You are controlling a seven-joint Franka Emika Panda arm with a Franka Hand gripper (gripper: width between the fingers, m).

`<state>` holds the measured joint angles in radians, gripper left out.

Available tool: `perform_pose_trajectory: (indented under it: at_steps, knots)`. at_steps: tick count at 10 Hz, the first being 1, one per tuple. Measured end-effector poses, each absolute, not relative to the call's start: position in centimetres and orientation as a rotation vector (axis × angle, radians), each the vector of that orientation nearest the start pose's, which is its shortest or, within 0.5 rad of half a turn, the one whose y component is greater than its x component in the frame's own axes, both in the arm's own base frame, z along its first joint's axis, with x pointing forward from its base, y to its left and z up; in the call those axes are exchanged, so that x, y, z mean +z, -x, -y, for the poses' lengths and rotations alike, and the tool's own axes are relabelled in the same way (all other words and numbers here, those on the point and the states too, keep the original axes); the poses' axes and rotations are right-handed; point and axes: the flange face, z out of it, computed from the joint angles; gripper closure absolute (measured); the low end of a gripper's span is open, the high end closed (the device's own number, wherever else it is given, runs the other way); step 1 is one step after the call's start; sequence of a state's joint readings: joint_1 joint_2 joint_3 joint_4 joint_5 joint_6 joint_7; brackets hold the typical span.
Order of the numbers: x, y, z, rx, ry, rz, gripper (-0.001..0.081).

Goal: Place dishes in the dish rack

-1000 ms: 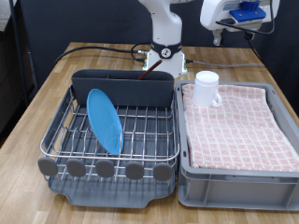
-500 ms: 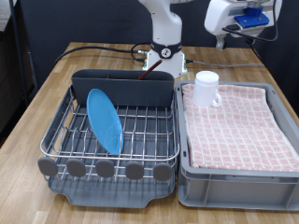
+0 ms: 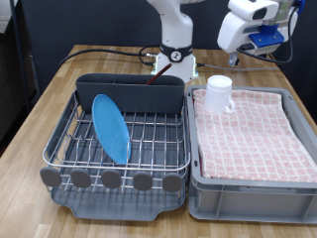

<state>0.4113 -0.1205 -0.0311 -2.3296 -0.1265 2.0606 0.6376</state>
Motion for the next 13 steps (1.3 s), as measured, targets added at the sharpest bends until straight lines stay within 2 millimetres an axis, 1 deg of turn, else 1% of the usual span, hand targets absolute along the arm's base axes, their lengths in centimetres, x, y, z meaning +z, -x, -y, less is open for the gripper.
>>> perform_pose_trajectory:
  at_steps: [5, 9, 13]
  knots:
    - [33.3, -44.4, -17.0, 0.144, 3.289, -0.293, 0.0004]
    - [29.7, -43.6, -16.3, 0.157, 3.285, -0.293, 0.0004]
    - [26.9, -43.0, -15.4, 0.175, 3.283, -0.245, 0.0004]
